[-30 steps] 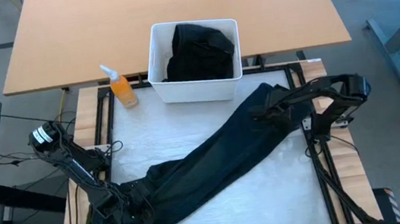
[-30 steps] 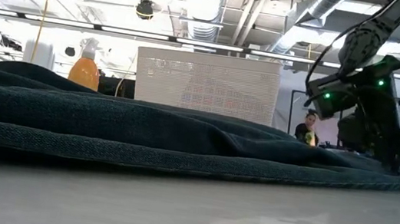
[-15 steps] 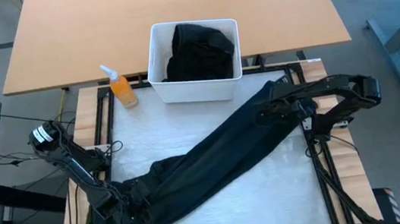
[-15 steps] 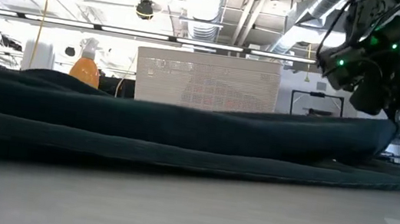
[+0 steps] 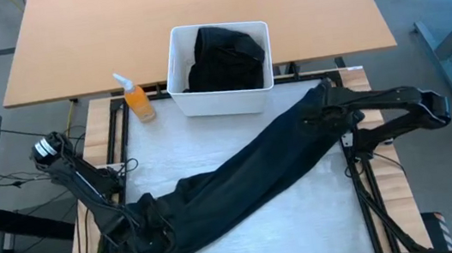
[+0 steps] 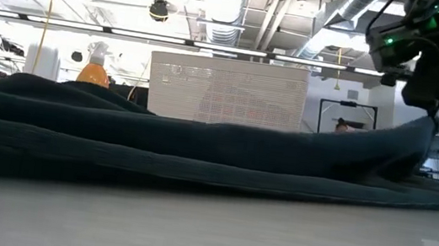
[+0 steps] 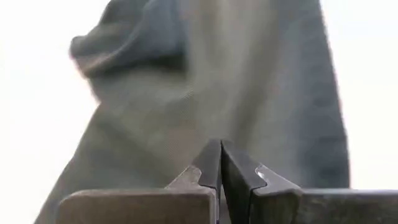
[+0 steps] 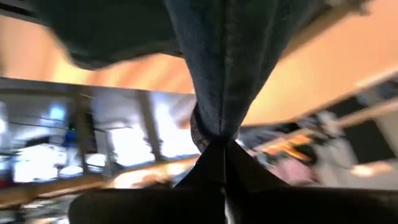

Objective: Fold laundry
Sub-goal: Fold the blue long pants

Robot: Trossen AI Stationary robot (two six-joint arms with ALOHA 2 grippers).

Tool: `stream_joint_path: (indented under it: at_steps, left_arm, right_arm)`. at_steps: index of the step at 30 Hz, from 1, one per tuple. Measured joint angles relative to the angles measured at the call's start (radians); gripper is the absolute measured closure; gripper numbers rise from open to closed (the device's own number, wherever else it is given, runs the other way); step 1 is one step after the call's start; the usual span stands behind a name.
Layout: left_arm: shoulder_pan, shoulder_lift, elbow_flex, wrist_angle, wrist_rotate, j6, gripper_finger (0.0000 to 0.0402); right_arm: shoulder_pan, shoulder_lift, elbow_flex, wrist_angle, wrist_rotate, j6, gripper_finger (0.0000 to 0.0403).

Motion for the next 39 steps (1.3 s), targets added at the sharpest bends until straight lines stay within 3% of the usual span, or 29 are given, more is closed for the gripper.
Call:
stream_joint_path:
  at_steps: [5,9,12,15,23,30,35,39]
  left_arm:
    - [0.022,0.041,-0.003,-0.219,0.005,-0.179,0.0402]
    - [0.070,0.065,-0.068,-0.155,0.106,-0.197,0.0401]
    - [0.090,0.100,-0.130,-0.023,0.224,-0.164,0.0401]
    - [0.095,0.132,-0.156,0.030,0.278,-0.151,0.0402]
    - [0.088,0.124,-0.116,-0.131,0.438,-0.273,0.0402]
    - [0.089,0.113,-0.106,-0.152,0.501,-0.280,0.0402]
    - [0.086,0.111,-0.106,-0.159,0.556,-0.275,0.0402]
    - [0.087,0.111,-0.106,-0.162,0.562,-0.275,0.0402]
  right_arm:
    - [-0.138,-0.035,-0.036,0.004,-0.124,-0.120,0.0394]
    - [-0.243,-0.037,-0.100,0.000,-0.142,-0.231,0.0394]
    - [-0.323,-0.035,-0.092,0.003,-0.146,-0.257,0.0394]
    - [-0.382,-0.032,-0.093,0.008,-0.152,-0.291,0.0394]
    - [-0.487,-0.032,-0.194,0.020,-0.146,-0.503,0.0394]
    - [-0.543,-0.032,-0.255,0.042,-0.104,-0.466,0.0355]
    - [-0.544,-0.037,-0.190,0.044,-0.021,-0.312,0.0319]
    - [-0.543,-0.039,-0.124,0.036,-0.026,-0.250,0.0290]
